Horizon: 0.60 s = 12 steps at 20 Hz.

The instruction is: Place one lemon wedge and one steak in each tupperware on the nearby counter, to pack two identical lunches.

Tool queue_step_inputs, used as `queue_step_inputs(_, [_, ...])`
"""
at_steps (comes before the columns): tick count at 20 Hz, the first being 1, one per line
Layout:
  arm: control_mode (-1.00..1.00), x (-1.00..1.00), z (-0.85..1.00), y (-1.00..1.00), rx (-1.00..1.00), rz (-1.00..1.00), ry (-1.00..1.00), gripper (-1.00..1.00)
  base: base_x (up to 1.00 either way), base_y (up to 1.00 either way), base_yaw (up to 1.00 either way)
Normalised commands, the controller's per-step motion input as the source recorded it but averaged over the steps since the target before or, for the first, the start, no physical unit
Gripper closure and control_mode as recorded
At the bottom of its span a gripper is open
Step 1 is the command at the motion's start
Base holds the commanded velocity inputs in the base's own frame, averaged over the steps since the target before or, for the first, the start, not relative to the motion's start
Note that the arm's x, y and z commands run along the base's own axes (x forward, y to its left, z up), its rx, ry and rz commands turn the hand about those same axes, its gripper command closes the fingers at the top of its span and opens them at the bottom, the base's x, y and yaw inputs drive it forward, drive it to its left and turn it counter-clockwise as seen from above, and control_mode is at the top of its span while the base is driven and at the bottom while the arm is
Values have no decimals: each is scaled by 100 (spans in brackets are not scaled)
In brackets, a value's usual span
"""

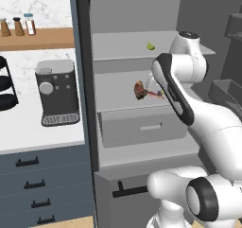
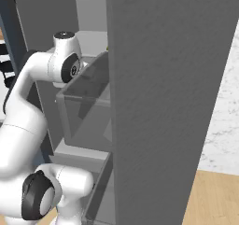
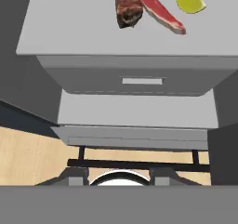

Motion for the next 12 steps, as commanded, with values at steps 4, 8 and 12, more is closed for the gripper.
queue_step_inputs(4, [-100, -14, -4, -1, 0, 0, -15, -100, 0, 0, 0])
queue_step_inputs(8, [-100, 3, -31, -3, -2, -2, -33, -100, 0, 0, 0])
queue_step_inputs(12, [-100, 15, -56, 1, -5, -8, -37, -100, 0, 0, 0])
